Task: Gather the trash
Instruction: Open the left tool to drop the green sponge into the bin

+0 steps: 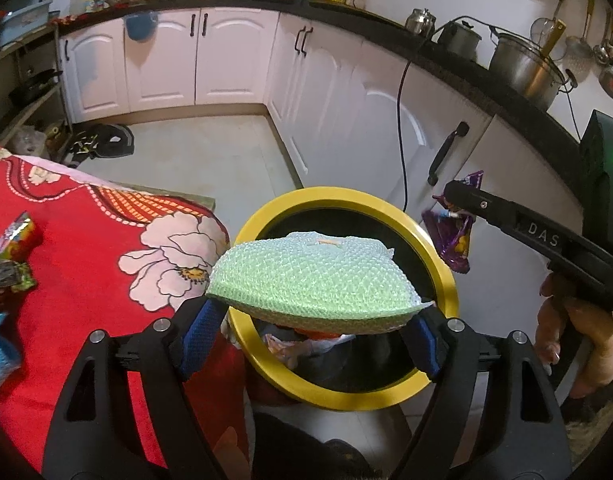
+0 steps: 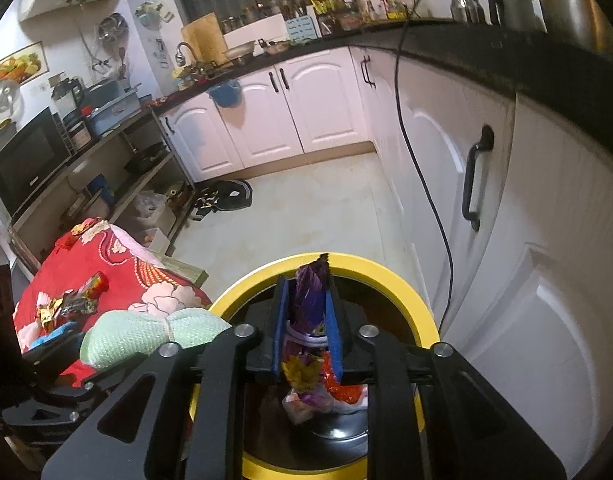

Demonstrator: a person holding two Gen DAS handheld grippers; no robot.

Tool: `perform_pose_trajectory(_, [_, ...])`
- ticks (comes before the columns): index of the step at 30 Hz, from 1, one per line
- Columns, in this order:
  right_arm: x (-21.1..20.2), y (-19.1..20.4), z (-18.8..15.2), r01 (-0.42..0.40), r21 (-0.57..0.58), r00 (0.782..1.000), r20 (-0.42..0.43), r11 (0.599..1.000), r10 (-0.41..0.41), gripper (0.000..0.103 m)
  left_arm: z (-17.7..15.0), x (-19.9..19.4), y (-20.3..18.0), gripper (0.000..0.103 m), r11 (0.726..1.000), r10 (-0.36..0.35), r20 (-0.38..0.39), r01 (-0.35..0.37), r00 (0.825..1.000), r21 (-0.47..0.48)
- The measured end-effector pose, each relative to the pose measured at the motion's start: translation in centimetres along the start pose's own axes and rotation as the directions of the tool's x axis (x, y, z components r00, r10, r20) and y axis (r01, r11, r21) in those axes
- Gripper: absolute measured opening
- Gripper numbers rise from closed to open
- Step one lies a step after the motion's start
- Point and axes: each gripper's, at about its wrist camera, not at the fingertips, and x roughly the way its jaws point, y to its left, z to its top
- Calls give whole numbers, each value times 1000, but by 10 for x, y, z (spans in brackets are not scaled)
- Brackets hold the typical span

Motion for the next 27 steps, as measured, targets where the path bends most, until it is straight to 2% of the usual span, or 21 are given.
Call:
perform_pose_trajectory(3, [2,-5,-1,5,13,1000,-6,1000,-5,28,-2,6,0,74,1000,12,-11,-11,1000,7])
perform_pose_trajectory(10, [5,-10,-3,4,33,1000,-16,999,-4,33,-5,14,6,81,1000,18,-33,-18,999,-9])
perform_pose_trajectory(16, [4,-12,-2,-1,38,1000,-12,999,2,40,-5,9,7,86,1000,26,-24,-26,999,-18])
perform_pose_trajectory(23, [2,-9,-1,-3,24,1000,-15,1000,3,46,-2,-1,12,86,999,31,-4,-31,999,-30])
perform_pose_trajectory(27, [7,-6,-3,3,18,998,-56,1000,-2,51,-1,-11,15,87,999,39,13,-39,999,-35])
